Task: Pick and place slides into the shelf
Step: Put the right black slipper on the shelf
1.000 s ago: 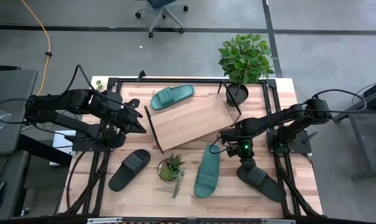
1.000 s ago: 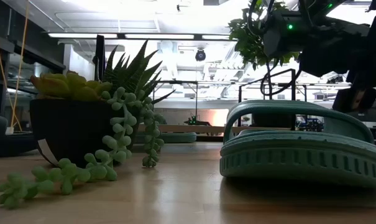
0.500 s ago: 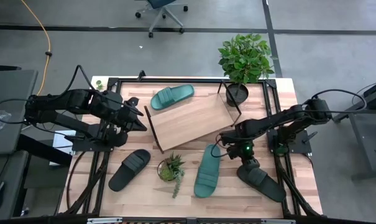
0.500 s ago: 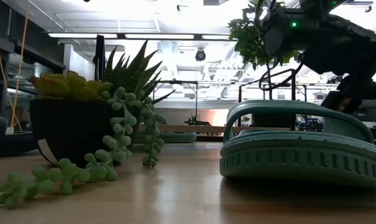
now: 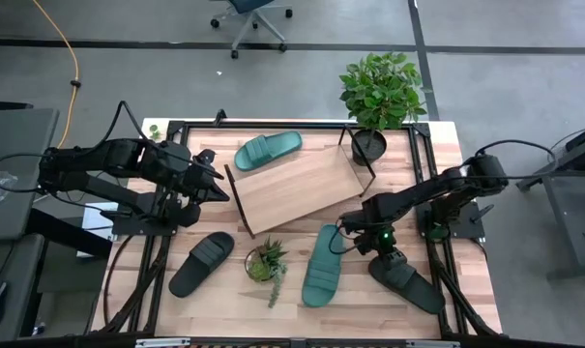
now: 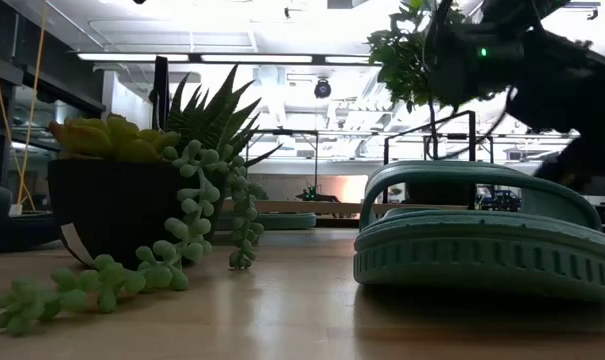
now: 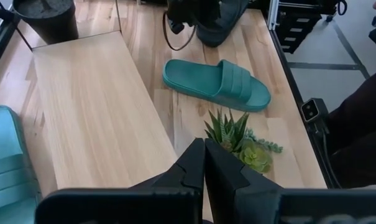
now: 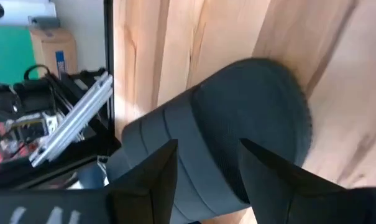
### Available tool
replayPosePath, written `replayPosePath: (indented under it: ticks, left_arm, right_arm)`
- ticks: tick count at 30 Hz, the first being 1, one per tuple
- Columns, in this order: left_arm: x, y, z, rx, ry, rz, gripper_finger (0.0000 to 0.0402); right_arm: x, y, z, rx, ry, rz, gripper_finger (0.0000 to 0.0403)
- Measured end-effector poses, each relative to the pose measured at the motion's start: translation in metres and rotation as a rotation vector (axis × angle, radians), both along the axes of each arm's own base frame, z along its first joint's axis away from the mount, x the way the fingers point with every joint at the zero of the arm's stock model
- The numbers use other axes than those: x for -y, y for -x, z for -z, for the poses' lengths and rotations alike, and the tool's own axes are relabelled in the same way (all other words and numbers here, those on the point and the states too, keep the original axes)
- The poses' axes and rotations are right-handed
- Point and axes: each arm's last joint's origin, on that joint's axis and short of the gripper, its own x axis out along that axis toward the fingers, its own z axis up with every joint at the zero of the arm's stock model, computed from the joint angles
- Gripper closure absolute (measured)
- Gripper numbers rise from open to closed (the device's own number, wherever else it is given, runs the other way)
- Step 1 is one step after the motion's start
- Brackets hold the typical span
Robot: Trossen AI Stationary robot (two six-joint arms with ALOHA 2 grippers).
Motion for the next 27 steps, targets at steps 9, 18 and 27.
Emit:
replayPosePath:
  ticks: [9, 18, 27]
  left_arm:
    - [0.0, 0.0, 0.0, -0.002, 0.012, -0.009, 0.0401]
    - [0.0, 0.001, 0.001, -0.017, 0.011, -0.008, 0.0401]
    - [0.0, 0.002, 0.003, -0.035, 0.011, -0.008, 0.0401]
  right_arm:
    - [-0.018, 0.004, 0.018, -0.089, -0.048, -0.095, 0.0247]
    - [-0.028, 0.007, 0.018, -0.105, -0.095, -0.128, 0.0248]
    - [-0.029, 0.007, 0.018, -0.103, -0.109, -0.136, 0.0303]
